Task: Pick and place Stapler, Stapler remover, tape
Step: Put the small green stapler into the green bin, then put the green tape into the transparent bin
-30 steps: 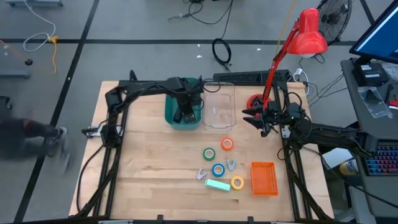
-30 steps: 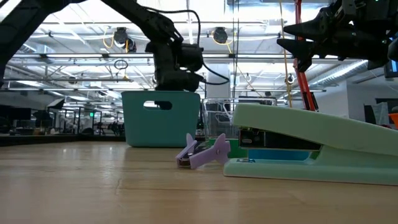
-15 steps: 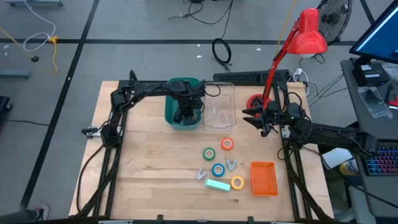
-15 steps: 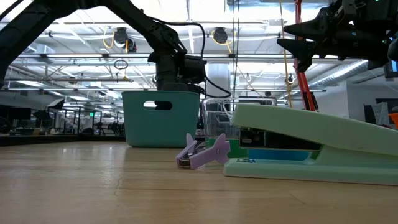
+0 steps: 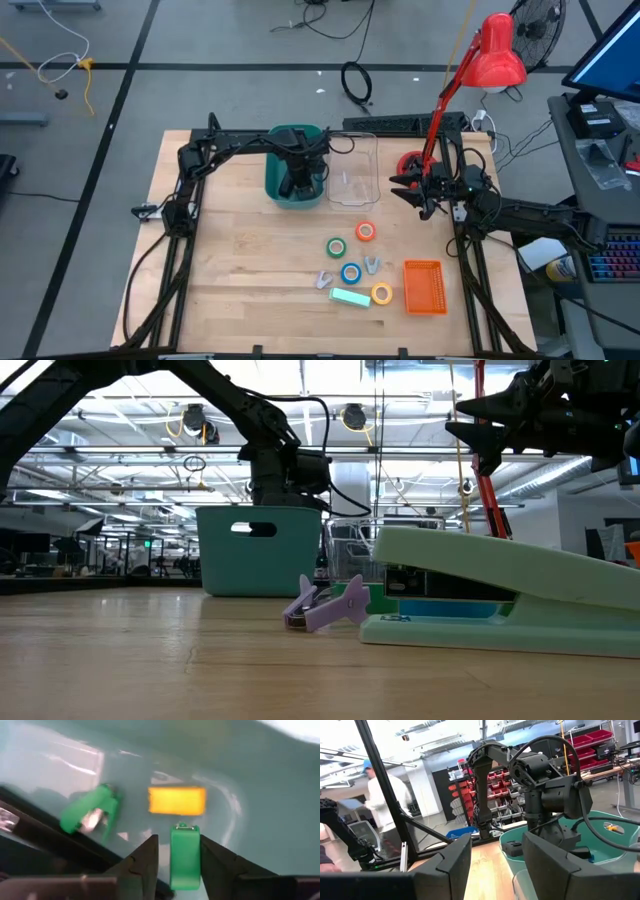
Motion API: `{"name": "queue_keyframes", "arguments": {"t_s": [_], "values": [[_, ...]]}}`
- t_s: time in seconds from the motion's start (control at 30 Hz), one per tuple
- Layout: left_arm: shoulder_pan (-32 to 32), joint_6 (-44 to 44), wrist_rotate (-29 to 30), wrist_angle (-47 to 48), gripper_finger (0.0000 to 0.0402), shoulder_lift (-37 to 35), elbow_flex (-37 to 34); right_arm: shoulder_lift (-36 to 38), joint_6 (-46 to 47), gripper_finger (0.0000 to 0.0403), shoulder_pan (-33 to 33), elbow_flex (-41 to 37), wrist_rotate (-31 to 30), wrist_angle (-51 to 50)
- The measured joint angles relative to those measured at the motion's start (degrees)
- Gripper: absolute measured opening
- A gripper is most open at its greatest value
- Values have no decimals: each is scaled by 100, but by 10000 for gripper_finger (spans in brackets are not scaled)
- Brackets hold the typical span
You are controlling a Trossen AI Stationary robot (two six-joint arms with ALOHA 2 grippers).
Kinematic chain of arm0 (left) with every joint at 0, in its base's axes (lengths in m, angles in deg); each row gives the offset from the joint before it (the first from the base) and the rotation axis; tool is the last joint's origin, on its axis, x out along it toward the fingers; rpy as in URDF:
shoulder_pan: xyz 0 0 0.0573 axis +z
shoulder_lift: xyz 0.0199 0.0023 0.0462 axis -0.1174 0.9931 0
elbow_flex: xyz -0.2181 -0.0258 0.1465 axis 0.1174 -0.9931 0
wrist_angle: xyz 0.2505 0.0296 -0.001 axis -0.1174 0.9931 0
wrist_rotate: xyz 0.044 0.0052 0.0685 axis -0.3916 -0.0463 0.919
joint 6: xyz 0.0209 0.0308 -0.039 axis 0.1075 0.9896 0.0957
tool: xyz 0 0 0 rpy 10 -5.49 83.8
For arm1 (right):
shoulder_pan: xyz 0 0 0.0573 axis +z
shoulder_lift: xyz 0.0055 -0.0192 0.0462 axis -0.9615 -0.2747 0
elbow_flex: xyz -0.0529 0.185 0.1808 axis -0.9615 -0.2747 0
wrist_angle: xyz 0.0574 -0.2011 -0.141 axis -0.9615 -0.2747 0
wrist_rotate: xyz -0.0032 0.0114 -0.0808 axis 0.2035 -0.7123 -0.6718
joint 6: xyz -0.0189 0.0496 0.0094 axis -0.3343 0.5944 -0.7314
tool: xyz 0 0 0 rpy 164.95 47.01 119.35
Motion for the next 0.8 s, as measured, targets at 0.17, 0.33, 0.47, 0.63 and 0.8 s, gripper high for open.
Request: {"name": "queue_keyframes", "arguments": {"t_s": [0.17,0.33,0.47,0.63,0.8], "values": [[32,5,7,-53,167,0,0,0,0,171,0,0,0,0],[52,31,-4,-30,198,0,0,0,0,171,-1,0,0,0],[69,48,20,54,214,-59,-2,-2,-2,171,1,0,0,0],[184,56,284,73,218,-515,2,0,0,171,-1,0,-2,0],[275,-135,668,89,218,-1260,231,0,-20,171,-1,0,-2,0]]}}
